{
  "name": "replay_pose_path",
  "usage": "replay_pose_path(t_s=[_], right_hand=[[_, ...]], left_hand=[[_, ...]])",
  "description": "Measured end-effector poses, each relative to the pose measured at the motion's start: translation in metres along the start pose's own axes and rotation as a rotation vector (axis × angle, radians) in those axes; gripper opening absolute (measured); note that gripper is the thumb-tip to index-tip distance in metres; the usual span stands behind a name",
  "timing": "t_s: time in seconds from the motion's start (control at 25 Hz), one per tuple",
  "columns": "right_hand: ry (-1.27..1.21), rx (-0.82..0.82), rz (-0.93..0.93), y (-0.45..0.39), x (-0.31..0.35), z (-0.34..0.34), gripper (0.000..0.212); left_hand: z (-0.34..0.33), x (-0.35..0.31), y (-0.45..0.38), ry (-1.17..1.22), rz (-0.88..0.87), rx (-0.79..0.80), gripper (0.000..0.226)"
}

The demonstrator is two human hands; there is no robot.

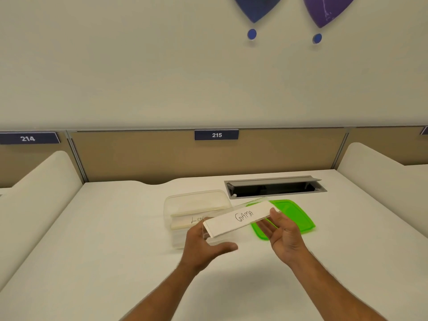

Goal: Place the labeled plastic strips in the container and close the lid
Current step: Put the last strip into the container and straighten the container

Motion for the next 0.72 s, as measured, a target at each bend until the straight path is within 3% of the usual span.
replay_pose_path(t_s=[0.2, 0.36, 0.72], right_hand=[[0.014, 0.018, 0.051, -0.005, -0.003, -0.007, 0.033], [0.098, 0.11, 0.049, -0.012, -0.01, -0.019, 0.05], [0.761, 0.298, 0.155, -0.04, 0.004, -0.06, 0.058]], left_hand=[[0.021, 0.006, 0.005, 0.174, 0.093, -0.112, 0.049], [0.038, 0.0, -0.002, 0.133, 0.106, -0.053, 0.049], [0.094, -0.008, -0.041, -0.252, 0.262, 0.046, 0.048]])
Point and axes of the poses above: each hand's wrist, its own y-axis away from the middle knuckle, its own z-axis out of the back of the hand, x = y × z, the point moved 10 cm from there along -y, towards the middle knuckle, and after that the axes turned 6 degrees about y, right-handed, at the moved point
